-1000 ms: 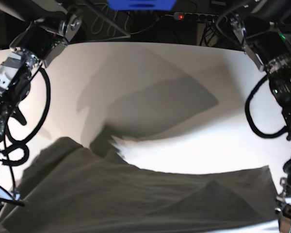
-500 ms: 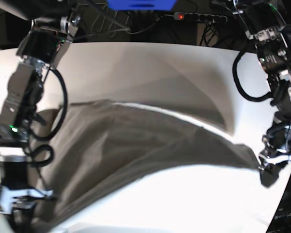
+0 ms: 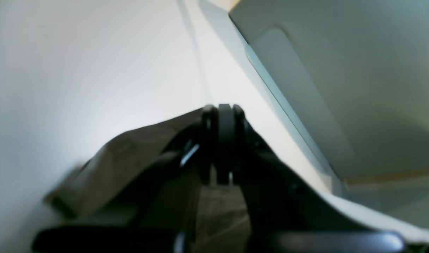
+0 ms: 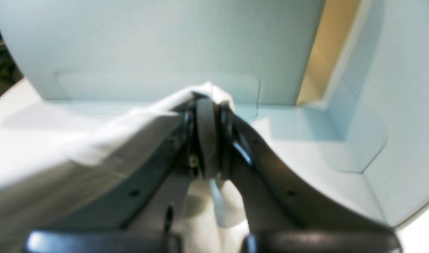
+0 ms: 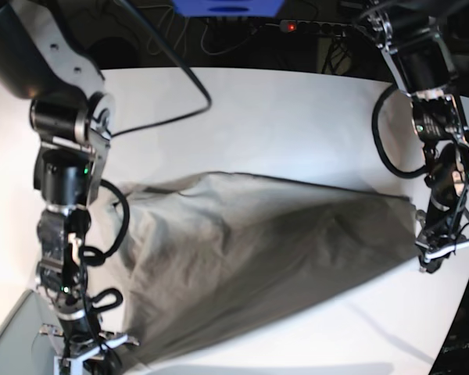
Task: Layout the t-shirt on the table in an organized manner, then fold the t-shirt properly
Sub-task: 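Release the shirt and raise both grippers, then grasp the shirt edges again with both grippers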
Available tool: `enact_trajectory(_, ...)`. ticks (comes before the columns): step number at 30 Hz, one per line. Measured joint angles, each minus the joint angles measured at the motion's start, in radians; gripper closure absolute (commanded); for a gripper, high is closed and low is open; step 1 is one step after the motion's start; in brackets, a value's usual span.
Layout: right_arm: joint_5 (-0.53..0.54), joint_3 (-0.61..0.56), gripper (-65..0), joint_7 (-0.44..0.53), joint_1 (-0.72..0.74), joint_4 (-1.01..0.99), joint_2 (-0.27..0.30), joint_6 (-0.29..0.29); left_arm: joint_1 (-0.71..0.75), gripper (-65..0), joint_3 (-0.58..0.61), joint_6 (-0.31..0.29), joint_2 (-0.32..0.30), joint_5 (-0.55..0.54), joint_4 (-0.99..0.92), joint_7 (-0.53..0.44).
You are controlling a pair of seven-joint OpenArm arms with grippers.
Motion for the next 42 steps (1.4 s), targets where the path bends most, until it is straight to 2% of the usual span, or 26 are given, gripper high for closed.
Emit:
enact_trajectory(2,0.001,0.002,-14.1,0.01,0.04,-0.069,0.003,-0.001,-0.043,-1.6,0.001,0.003,-0.002,0.007,-0.066,-0.001)
enact_trajectory(3,0.003,0.002,-18.2,0.014,0.051,-0.092,0.003,-0.001,-0.063,-4.2,0.002,0.002,-0.002,0.009,-0.094,0.0)
enact_trajectory(5,0.002,0.002,-25.2,0.006,0.063,-0.116,0.002,-0.001,-0.107,-13.2,0.002,0.003,-0.006,0.013,-0.158,0.004)
enact_trajectory(7,0.002,0.002,-30.5,0.005,0.063,-0.116,0.003,-0.001,-0.135,-26.5,0.004,0.006,-0.013,0.012,-0.196,0.003)
enact_trajectory(9,0.003,0.005,-31.6,0.008,0.062,-0.115,0.006,-0.001,-0.141,-36.8,0.004,0.006,-0.013,0.012,-0.202,0.0)
enact_trajectory(11,0.004,0.005,-31.6,0.021,0.043,-0.109,0.019,-0.002,-0.137,-40.5,0.004,0.006,-0.013,0.011,-0.202,0.0)
enact_trajectory(14,0.008,0.01,-31.6,0.017,-0.018,-0.108,0.045,-0.004,-0.114,-40.4,0.004,0.002,-0.019,0.008,-0.193,0.0)
enact_trajectory(17,0.006,0.01,-32.1,0.0,-0.098,-0.091,0.046,-0.005,-0.04,-40.4,0.0,0.0,-0.017,0.006,-0.147,0.0)
enact_trajectory(21,0.009,0.006,-32.1,0.001,-0.254,0.072,0.038,-0.008,0.093,-40.5,-0.001,0.007,-0.021,0.013,-0.071,0.0)
enact_trajectory(24,0.013,0.006,-32.1,0.018,-0.382,0.224,0.035,-0.01,0.136,-40.7,-0.003,0.002,-0.061,0.013,-0.074,-0.004)
enact_trajectory(29,0.013,0.006,-32.1,0.003,-0.594,0.392,0.011,-0.008,0.111,-40.6,0.005,0.0,-0.079,0.016,-0.203,-0.003)
enact_trajectory(35,0.014,0.011,-32.1,0.006,-0.816,0.538,0.015,-0.006,-0.019,-40.4,0.007,0.001,-0.08,0.018,-0.409,-0.011)
enact_trajectory(39,0.014,0.036,-32.1,0.007,-0.886,0.554,0.008,-0.004,-0.074,-40.3,0.006,-0.002,-0.077,0.127,-0.497,-0.005)
enact_trajectory(41,0.014,0.068,-32.1,0.01,-0.895,0.545,0.007,-0.005,-0.093,-37.0,0.003,-0.003,-0.077,0.168,-0.514,-0.011)
enact_trajectory(42,0.015,0.079,-32.2,0.018,-0.893,0.528,0.011,-0.005,-0.101,-32.7,0.003,0.0,-0.077,0.188,-0.517,-0.011)
